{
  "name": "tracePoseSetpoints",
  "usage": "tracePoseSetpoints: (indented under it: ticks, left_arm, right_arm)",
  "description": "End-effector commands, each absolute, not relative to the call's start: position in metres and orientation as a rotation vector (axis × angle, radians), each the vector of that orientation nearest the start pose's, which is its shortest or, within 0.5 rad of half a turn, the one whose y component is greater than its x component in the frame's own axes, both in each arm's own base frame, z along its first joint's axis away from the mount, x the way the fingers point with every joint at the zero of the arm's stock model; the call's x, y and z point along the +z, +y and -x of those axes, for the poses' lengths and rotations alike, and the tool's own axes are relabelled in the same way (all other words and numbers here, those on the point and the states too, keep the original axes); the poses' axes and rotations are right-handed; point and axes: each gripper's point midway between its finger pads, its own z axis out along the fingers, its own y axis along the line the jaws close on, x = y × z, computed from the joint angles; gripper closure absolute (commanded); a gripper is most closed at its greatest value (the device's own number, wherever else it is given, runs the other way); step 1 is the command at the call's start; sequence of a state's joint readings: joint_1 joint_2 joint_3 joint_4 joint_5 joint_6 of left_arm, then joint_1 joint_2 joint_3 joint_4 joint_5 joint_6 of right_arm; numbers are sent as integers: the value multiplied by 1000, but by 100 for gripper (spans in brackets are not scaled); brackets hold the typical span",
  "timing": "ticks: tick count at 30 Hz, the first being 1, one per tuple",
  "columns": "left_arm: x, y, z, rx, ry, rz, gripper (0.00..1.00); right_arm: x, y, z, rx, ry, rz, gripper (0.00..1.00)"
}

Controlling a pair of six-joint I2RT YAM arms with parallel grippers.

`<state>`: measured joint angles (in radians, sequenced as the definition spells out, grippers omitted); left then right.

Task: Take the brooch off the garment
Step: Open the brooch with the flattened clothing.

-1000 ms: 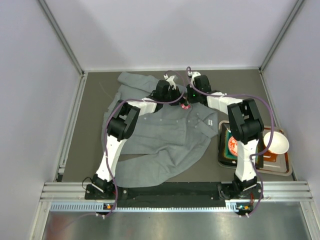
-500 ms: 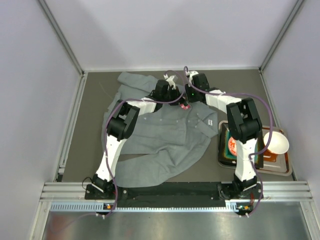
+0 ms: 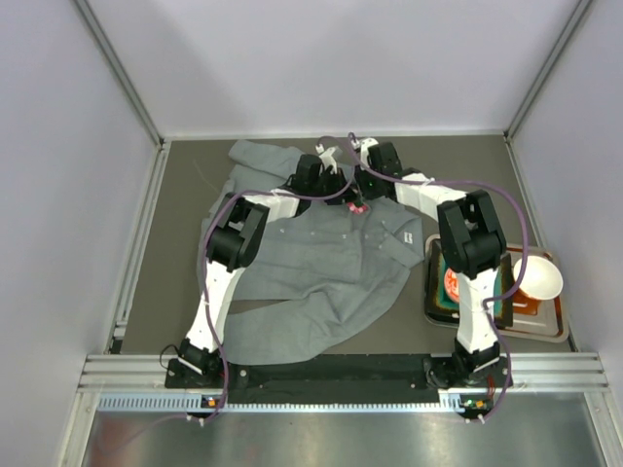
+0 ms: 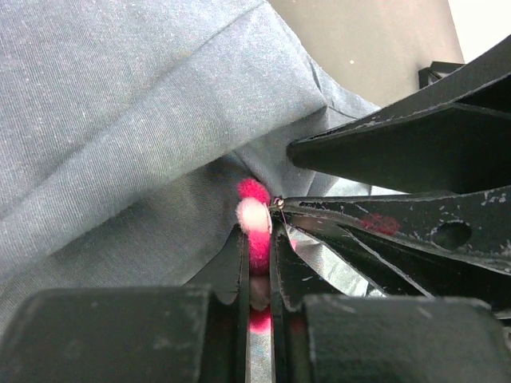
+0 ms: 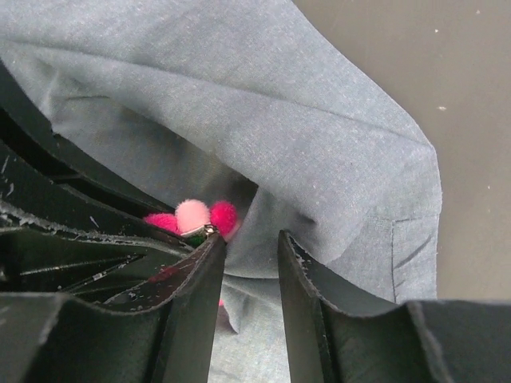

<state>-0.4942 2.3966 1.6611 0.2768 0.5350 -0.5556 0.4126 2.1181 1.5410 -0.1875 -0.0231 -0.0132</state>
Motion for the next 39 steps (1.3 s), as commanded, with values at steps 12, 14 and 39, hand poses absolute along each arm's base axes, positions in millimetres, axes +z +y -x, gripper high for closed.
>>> tracePoseSetpoints:
  ticks: [12,14,39]
  left_arm:
    - [35,-423,-414,-1529,2287,-621,100]
    - [32,-426,-409,-1547,2302,-623,100]
    - [30,-417,-407,-1556,2292,-590,100]
  right_arm:
    - [49,324,-456,381,2142,941,60]
    - [51,328,-458,361,2119,951,60]
    - [67,307,-468,333,2080,812,58]
